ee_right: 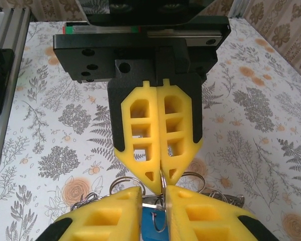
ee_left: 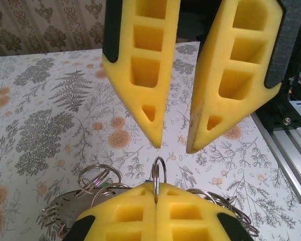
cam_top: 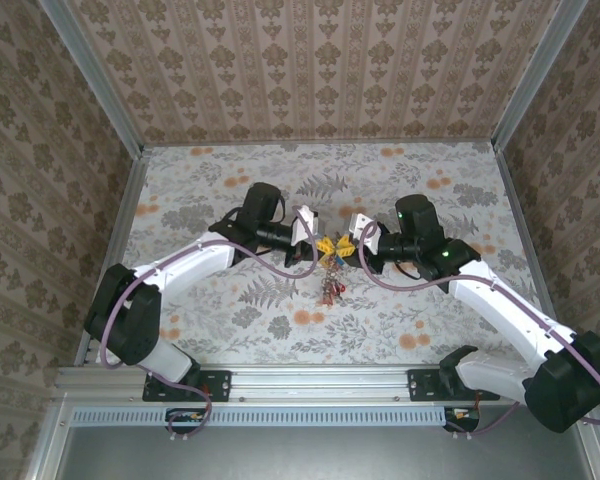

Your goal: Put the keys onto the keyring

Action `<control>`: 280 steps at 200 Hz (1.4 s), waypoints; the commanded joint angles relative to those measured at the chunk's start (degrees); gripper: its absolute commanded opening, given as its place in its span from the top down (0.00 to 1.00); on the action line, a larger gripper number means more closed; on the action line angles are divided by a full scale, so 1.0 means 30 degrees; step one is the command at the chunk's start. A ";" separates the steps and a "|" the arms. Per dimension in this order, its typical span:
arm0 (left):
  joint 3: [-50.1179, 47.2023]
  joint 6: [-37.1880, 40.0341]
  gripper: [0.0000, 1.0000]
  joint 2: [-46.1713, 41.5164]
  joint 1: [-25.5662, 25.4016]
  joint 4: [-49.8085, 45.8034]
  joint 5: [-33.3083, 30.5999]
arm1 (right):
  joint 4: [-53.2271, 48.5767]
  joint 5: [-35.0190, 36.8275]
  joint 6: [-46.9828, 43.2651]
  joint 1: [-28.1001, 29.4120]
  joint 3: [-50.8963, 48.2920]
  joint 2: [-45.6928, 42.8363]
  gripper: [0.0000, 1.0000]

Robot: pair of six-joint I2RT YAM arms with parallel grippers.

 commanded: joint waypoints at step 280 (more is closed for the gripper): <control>0.3327 0.4856 0.93 0.0596 -0.1213 -0.6386 -0.2295 | -0.4475 0.1530 -0.1018 0.0617 0.3203 0.2075 1.00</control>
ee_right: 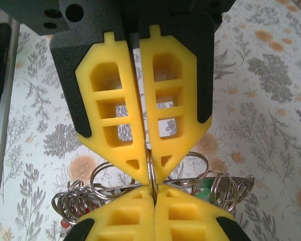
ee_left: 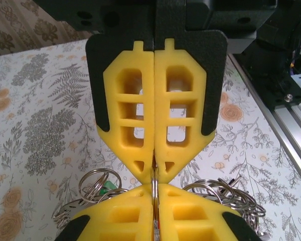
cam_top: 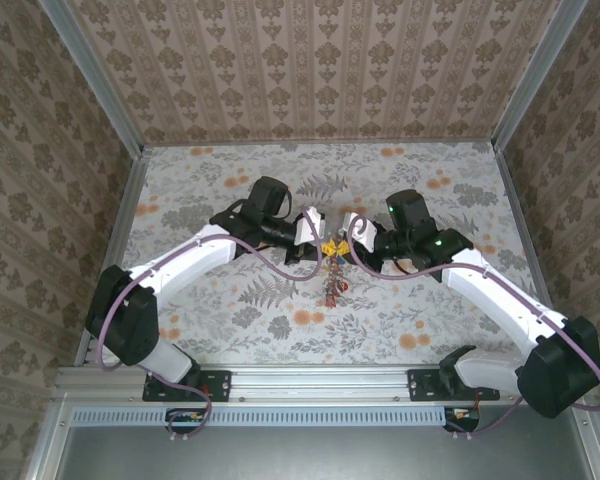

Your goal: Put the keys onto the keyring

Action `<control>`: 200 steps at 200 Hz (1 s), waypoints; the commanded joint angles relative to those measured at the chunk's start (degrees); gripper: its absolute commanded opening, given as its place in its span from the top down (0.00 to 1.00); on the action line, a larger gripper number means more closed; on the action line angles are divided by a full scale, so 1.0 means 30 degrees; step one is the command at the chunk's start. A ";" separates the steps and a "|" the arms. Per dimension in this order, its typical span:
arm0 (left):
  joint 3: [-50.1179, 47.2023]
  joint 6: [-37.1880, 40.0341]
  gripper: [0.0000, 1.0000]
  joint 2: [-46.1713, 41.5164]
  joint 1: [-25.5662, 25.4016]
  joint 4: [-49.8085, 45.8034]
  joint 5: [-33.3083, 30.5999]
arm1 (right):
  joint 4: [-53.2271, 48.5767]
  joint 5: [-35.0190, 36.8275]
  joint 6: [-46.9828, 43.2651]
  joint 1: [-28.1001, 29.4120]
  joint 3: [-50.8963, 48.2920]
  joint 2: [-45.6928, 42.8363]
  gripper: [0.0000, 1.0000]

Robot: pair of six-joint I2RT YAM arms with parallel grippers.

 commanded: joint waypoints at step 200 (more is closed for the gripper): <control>-0.2092 -0.5929 1.00 -0.0848 0.1237 0.8259 0.5596 | 0.7690 -0.1194 0.4573 -0.0871 -0.4542 -0.1975 0.66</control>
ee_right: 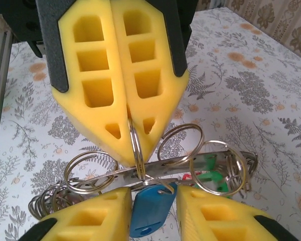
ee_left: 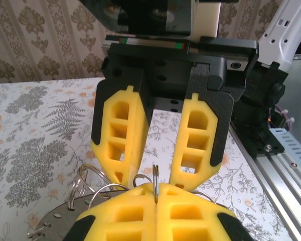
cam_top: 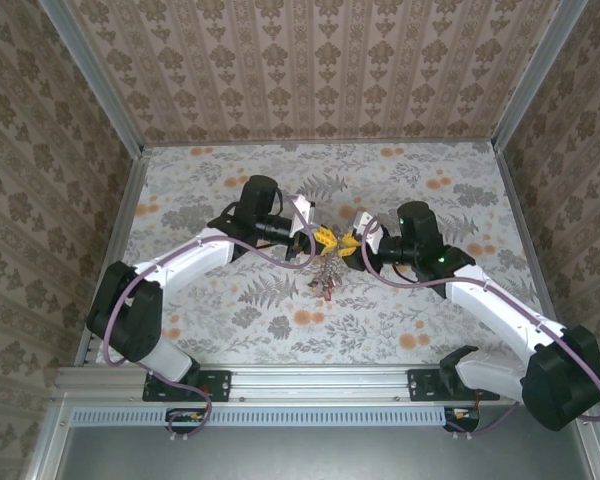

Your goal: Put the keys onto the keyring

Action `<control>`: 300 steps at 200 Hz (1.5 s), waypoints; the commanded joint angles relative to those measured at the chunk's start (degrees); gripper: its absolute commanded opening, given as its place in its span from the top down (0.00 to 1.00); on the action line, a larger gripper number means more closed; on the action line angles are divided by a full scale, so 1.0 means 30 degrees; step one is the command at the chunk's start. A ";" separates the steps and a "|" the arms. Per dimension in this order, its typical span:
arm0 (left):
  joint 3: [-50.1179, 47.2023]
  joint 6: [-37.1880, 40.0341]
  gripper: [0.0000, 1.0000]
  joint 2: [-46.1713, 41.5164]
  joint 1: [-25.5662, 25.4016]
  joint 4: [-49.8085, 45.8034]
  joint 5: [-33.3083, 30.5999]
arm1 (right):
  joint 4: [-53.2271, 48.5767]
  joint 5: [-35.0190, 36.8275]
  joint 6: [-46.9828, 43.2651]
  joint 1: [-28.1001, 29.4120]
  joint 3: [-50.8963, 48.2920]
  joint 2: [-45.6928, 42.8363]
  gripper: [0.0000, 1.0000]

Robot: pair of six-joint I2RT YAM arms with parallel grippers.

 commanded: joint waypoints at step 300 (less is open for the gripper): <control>0.1538 0.3672 1.00 -0.0636 -0.0846 -0.4089 -0.4012 | -0.3502 0.2506 -0.1404 -0.0048 0.1341 -0.0850 0.75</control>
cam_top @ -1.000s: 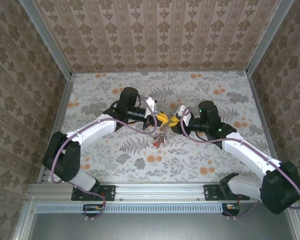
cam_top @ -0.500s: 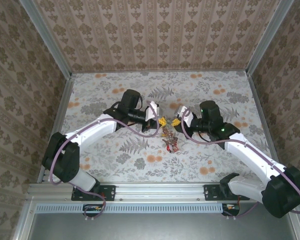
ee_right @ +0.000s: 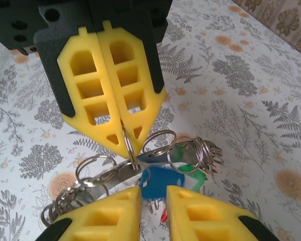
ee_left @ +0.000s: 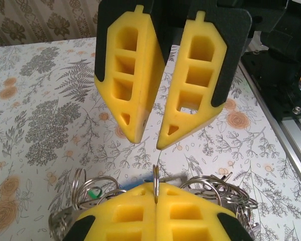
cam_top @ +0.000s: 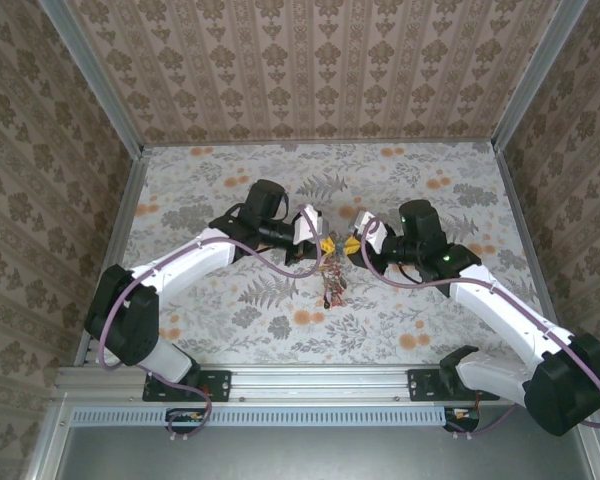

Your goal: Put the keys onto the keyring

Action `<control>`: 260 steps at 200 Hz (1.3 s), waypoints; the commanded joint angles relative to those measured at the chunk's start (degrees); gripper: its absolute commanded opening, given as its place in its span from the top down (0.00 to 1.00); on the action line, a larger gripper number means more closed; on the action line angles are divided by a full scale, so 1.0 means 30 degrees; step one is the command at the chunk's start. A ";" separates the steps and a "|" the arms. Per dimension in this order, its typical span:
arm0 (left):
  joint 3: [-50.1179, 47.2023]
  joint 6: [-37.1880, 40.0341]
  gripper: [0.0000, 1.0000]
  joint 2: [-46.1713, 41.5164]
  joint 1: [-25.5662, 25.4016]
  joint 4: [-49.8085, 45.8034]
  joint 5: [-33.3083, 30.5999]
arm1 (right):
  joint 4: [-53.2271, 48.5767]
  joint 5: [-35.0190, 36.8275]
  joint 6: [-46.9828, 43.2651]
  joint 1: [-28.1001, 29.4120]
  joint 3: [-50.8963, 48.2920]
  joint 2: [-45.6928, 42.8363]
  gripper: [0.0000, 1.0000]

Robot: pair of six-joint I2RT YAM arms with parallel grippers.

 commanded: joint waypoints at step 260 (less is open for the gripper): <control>0.4957 0.8467 1.00 -0.0628 0.2611 -1.3263 -0.5793 | 0.1882 0.3228 0.1078 0.0098 -0.2039 -0.2053 0.68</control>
